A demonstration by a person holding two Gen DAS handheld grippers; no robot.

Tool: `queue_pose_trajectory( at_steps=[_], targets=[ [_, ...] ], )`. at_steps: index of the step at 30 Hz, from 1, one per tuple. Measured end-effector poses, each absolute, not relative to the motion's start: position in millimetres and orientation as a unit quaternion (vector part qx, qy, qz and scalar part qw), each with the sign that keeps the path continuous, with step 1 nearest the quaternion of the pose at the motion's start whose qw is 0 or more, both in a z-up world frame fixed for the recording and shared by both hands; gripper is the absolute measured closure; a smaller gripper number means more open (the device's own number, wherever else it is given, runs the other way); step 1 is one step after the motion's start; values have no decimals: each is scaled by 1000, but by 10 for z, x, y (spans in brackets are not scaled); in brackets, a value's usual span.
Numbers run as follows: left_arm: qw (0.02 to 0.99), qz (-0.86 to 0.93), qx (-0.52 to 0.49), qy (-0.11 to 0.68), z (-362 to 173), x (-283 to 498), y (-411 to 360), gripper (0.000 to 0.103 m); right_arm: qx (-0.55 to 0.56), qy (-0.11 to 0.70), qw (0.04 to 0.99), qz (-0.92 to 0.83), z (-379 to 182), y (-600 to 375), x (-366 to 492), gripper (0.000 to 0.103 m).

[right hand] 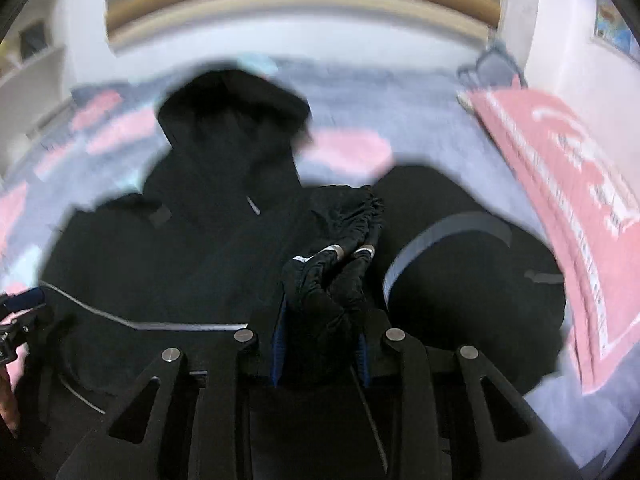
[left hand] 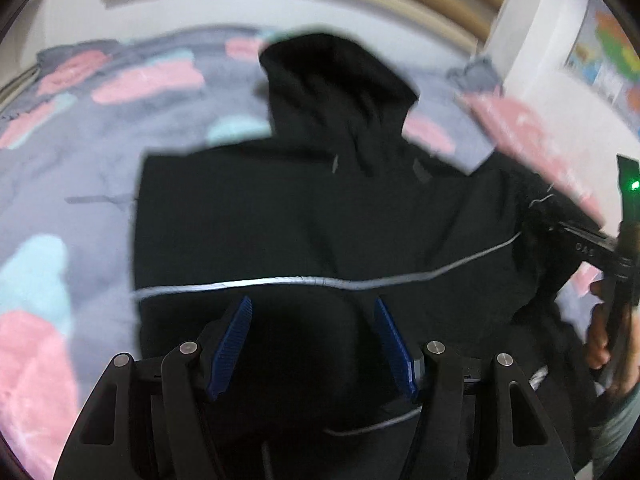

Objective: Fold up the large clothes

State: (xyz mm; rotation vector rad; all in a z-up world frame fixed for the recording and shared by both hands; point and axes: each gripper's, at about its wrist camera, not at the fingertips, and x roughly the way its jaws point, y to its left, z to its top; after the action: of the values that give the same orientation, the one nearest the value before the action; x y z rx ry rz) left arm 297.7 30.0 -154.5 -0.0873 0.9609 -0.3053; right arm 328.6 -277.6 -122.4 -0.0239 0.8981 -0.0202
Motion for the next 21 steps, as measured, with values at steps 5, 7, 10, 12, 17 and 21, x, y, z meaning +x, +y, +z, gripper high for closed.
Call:
queue_pose_trajectory(
  at_steps=[5,7,10,12,17,21],
  targets=[
    [870,-119,2,478,-1814,3048,135,38,-40,481,875,-23,-1851,-2868,3316,69],
    [870,-116,5,480,-1820,3054,134,38,-31,476,879,-20,-1885,-2907,3298,68],
    [871,-113,11,478,-1770,3030,124,38,-20,482,876,-12,-1848,-2972,3275,68],
    [872,-118,14,475,-1672,2961,115,38,-15,488,873,-1,-1766,-3006,3150,66],
    [877,-172,-9,449,-1231,2768,-55,38,3,457,888,53,-1388,-3202,2573,44],
    [880,-210,33,425,-930,2661,-625,38,18,421,906,36,-1068,-3651,2166,42]
  ],
)
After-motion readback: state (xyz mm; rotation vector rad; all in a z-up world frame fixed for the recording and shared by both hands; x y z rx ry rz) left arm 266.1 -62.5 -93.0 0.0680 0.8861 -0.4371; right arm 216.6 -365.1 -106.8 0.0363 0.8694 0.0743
